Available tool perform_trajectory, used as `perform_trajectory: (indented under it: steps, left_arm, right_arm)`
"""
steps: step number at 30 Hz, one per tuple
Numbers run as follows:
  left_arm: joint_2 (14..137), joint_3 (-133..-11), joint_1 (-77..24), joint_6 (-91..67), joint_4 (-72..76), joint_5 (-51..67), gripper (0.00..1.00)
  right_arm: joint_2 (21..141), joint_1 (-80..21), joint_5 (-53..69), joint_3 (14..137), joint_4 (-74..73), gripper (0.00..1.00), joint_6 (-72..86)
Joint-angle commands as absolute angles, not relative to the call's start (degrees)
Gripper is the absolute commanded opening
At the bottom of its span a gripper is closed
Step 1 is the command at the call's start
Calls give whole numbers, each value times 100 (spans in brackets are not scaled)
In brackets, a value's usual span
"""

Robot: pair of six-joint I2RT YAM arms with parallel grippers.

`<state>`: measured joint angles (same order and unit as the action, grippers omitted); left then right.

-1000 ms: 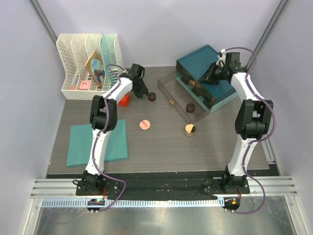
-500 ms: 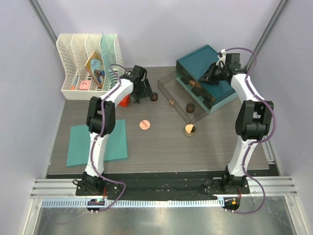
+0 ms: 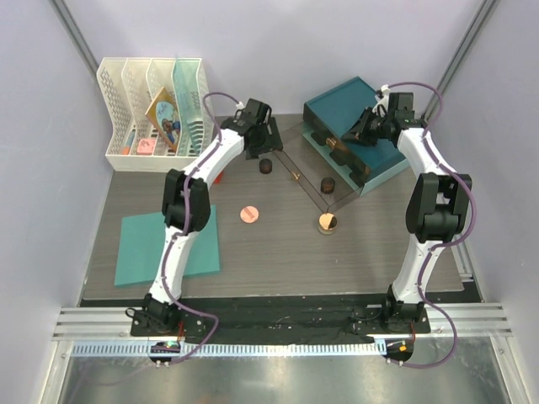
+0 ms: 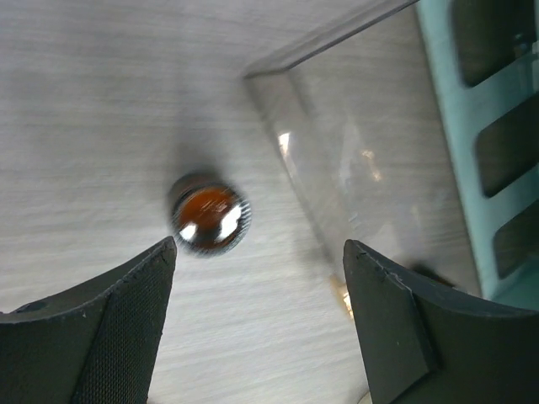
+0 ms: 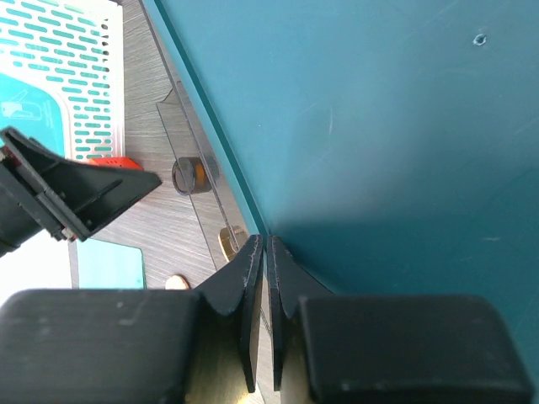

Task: Organize the makeup

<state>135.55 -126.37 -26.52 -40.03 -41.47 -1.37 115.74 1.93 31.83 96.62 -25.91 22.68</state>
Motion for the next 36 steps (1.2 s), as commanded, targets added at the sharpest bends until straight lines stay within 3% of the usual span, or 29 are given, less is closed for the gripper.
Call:
perform_trajectory:
  steps: [1,7,14,20,36]
  left_arm:
    - [14079,-13341,-2760,-3999,-4517,-369,80]
    - [14221,-13430,-2804,-4070,-4763,-650,79]
    - [13834,-12639,-2821,-3938,-4333,-984,78]
    - [14317,-13351,-2821,-3876,-4904,-1064,78]
    - [13000,-11673,-2795,-3437,-3525,-1283,80]
  right_arm:
    - [12428,167,1793,8886,-4746,14,1723]
    - [12419,176,1784,8886,-4746,14,1731]
    - [12454,167,1793,8877,-4737,14,1731]
    - [12454,167,1793,8886,-4737,14,1723]
    - [12516,167,1784,8886,-4729,14,1714]
